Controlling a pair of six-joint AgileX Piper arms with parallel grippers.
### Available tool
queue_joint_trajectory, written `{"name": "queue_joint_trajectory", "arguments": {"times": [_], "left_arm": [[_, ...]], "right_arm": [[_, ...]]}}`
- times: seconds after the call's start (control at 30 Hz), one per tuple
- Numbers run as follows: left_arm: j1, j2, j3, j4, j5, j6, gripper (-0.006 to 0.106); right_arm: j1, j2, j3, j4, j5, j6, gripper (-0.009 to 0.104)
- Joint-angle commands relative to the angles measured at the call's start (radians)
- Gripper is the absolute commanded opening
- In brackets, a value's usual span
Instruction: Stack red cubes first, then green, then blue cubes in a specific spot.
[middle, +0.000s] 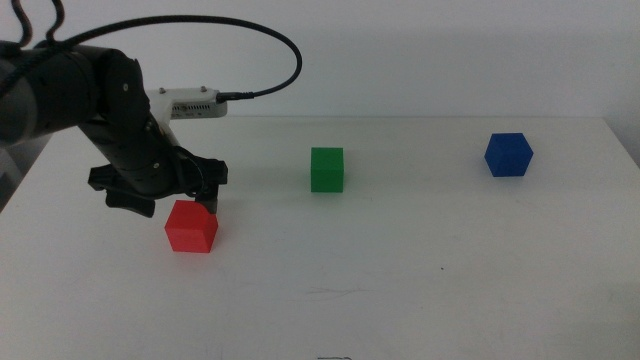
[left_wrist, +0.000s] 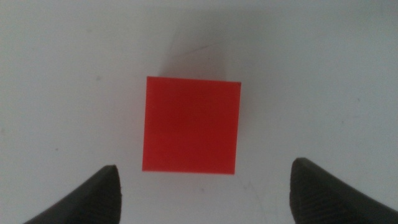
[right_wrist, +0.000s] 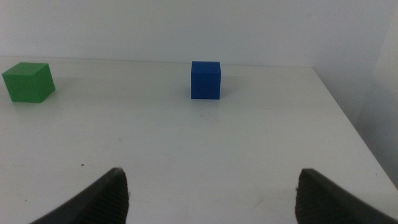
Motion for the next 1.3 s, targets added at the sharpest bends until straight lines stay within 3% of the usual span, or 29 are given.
{"name": "queue_joint_trajectory", "arguments": {"times": [0.0,0.73,0.87,1.13,1.27], "left_arm": [[-0.002,-0.03,-0.032,-0.004,-0.041,-0.013,0.091],[-0.001,0.143,-0.032,0.006,-0.172,0.007,0.087],[-0.001,0.144,-0.032,0.006,-0.183,0.012,0.073],[-0.001,0.107,-0.033,-0.032,-0.172,0.012,0.028],[-0.002,0.052,-0.033,-0.057,-0.106,0.012,0.015]], "right_arm": [[-0.003,-0.016,-0.023,-0.01,-0.071,-0.01,0.092],[-0.003,-0.016,-0.023,-0.01,-0.071,-0.01,0.092],[-0.003,-0.016,-0.023,-0.01,-0.071,-0.01,0.092],[-0.003,-0.016,-0.023,-0.01,-0.071,-0.01,0.092],[-0.003,-0.016,-0.023,-0.01,-0.071,-0.01,0.092]]}}
